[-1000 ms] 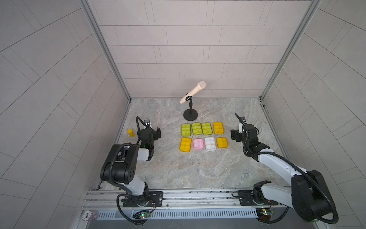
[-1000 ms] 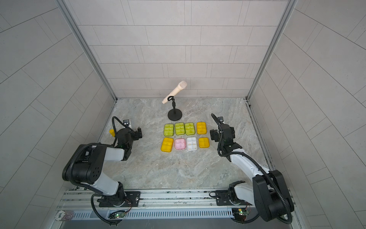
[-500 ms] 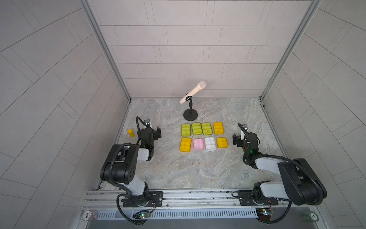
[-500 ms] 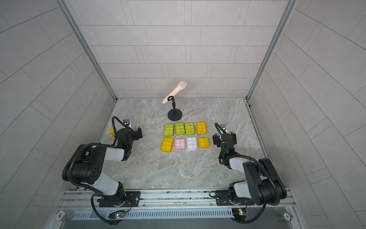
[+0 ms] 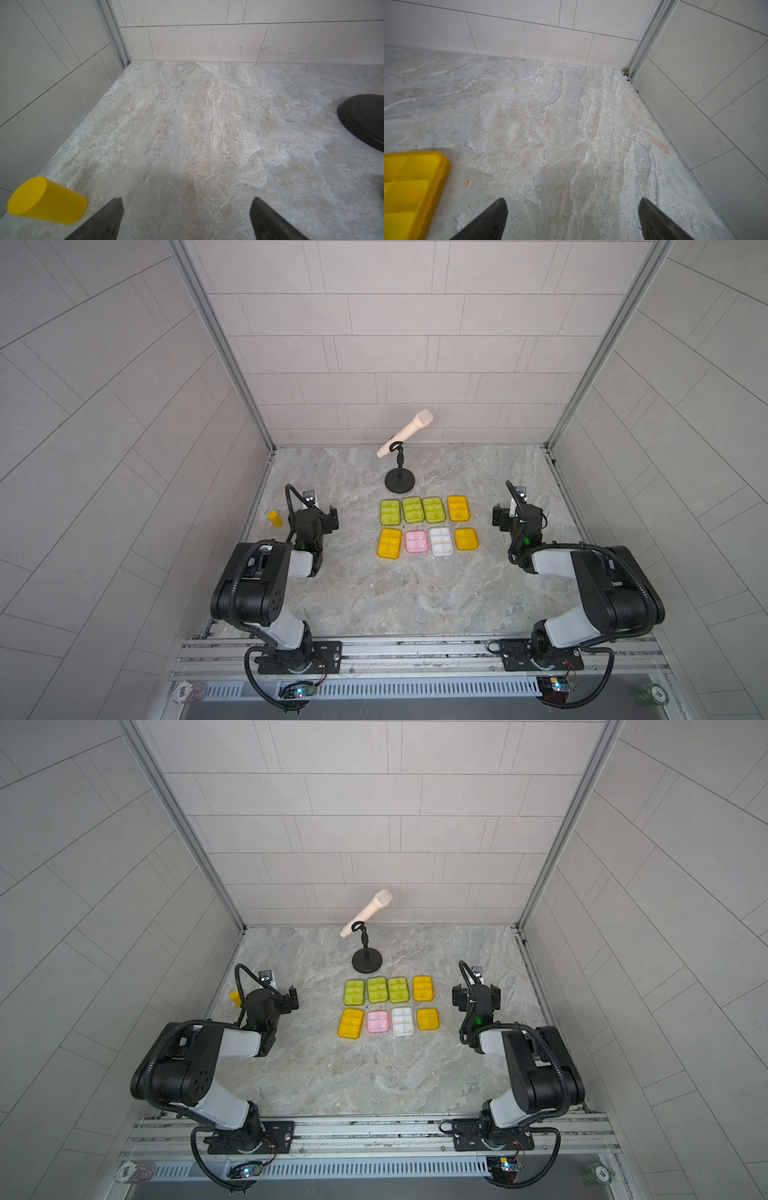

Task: Close pillboxes
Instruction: Reset both arms

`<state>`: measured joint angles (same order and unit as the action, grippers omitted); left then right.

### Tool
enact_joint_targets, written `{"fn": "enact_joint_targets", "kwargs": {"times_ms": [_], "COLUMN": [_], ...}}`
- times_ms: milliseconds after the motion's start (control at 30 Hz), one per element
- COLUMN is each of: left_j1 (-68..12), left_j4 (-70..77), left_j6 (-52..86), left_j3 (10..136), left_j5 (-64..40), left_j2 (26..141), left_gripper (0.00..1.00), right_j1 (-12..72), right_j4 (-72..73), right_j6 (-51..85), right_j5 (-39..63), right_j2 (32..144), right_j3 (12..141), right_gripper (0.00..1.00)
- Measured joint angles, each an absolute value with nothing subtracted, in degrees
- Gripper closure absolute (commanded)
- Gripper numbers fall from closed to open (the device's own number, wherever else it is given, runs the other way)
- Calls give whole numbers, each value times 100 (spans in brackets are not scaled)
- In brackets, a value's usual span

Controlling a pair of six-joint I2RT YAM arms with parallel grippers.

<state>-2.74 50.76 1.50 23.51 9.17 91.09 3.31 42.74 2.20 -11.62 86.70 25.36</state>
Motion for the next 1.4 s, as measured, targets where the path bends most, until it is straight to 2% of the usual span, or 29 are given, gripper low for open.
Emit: {"fn": "enact_joint_targets", "kwargs": {"times_ms": [1400], "left_j1": [-274], "left_j4": [5076], "left_j6": [148], "left_j3": [2351], "left_j5": [915], "left_j2": [9109], "left_gripper": [0], "right_j1": [336], "right_j4": [4047], "right_j6": [287], "right_j5": [-1092], "right_j2": [8670], "right_j3": [2528], "right_gripper": [0]}}
